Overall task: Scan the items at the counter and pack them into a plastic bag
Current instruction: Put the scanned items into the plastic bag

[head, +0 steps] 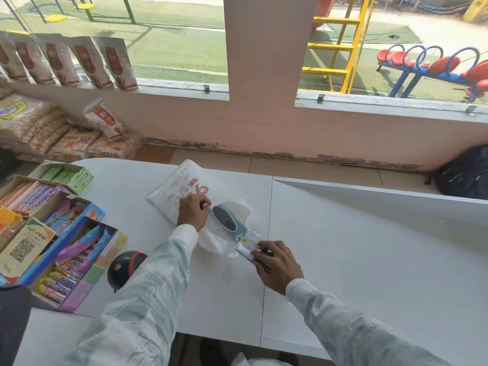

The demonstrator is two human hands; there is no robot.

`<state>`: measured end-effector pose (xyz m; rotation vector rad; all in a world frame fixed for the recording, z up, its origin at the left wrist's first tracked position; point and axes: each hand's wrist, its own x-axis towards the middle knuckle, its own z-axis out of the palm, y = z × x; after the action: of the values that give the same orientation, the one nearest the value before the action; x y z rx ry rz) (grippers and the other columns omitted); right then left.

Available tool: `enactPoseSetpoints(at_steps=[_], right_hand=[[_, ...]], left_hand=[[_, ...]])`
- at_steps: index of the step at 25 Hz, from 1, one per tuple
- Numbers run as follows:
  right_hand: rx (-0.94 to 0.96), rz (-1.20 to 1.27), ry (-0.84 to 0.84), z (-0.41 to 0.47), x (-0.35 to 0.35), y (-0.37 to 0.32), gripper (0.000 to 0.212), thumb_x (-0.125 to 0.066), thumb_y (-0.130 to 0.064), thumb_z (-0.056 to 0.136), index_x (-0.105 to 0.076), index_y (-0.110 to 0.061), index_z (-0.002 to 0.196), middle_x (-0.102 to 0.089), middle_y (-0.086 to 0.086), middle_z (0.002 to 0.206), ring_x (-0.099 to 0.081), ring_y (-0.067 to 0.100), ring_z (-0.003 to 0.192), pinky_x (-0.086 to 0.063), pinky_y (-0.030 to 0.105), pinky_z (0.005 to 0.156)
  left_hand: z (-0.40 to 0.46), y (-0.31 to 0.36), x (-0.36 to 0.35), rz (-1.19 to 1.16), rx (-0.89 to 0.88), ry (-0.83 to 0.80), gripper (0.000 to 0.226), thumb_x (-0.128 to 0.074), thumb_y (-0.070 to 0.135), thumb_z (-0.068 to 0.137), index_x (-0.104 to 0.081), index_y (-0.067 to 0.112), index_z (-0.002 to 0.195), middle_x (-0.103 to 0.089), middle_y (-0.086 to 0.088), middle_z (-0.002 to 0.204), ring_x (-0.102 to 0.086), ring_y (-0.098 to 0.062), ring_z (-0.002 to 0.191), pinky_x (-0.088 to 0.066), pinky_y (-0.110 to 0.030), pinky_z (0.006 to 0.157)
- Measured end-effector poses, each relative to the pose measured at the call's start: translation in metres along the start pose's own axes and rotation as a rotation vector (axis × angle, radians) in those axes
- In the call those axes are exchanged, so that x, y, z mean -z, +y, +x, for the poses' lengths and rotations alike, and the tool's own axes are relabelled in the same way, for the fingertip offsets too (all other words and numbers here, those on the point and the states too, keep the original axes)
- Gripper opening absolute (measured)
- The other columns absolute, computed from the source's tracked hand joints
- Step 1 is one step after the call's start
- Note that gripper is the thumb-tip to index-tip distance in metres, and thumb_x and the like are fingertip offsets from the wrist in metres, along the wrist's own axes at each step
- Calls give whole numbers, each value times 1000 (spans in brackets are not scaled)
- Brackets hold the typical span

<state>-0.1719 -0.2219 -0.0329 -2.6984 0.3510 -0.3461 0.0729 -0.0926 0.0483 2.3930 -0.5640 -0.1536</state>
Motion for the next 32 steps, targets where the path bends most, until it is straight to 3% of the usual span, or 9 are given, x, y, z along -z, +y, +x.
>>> enactPoseSetpoints(at_steps=[4,7,11,14,18,22,26,29,32], right_hand=[[4,10,-76,57,5,-30,22,-64,-30,82,-71,-31,103,-66,-2,114,-57,32,90,-52,40,79],[-200,82,-183,104,-2,-50,26,-61,-31,80,-76,-26,99,-70,1,111,-60,35,91,-53,40,82],[-286,147,-151,160,-10,-82,24,-59,-30,79,-76,-13,78,-73,6,87,-66,31,85,-52,33,74],[-340,227,-80,197,-2,-114,25,-57,-26,84,-78,-12,80,-76,9,87,-68,31,81,-56,35,77],[-383,200,49,189,0,-73,15,-70,-34,78,-70,-20,77,-71,-1,82,-64,24,78,-53,33,72],[-479,-9,-82,168,4,-19,43,-77,-41,70,-56,-18,99,-55,-1,90,-54,25,88,-47,38,81],[-562,61,-289,153,-1,1,33,-72,-28,73,-66,-18,104,-71,9,104,-65,32,93,-54,35,79],[-624,183,-288,144,1,6,33,-69,-12,74,-69,-15,107,-69,12,107,-64,33,94,-51,31,77],[-565,170,-278,139,4,10,48,-65,-2,73,-62,-19,118,-63,12,114,-60,34,102,-54,37,82]], left_hand=[[1,2,6,-42,-22,-8,10,-69,2,83,-78,7,85,-77,-16,86,-68,-31,78,-59,-37,80],[1,-1,12,-48,-27,-18,10,-71,4,83,-79,9,89,-77,-13,90,-68,-29,82,-60,-39,82],[4,-4,19,-82,-58,-54,13,-70,1,80,-79,9,85,-77,-12,85,-68,-23,73,-61,-39,78],[12,2,27,-163,-25,53,14,-69,0,80,-79,8,86,-78,-11,86,-64,-17,70,-57,-30,79],[15,-5,27,-215,-4,88,10,-72,1,79,-78,8,84,-78,-11,84,-63,-17,69,-58,-30,79],[-2,-10,5,-190,40,-12,9,-75,6,79,-74,7,88,-74,-10,85,-62,-19,70,-59,-35,77],[-48,-26,-17,83,-30,-110,34,-76,34,77,-48,17,83,-56,1,83,-53,-19,72,-40,-26,59],[-86,-33,-38,302,-57,-247,38,-70,50,75,-50,18,83,-58,0,89,-56,-21,81,-41,-29,65],[-103,-31,-55,492,-57,-283,27,-64,36,83,-58,15,98,-60,-4,101,-58,-24,95,-47,-35,74]])
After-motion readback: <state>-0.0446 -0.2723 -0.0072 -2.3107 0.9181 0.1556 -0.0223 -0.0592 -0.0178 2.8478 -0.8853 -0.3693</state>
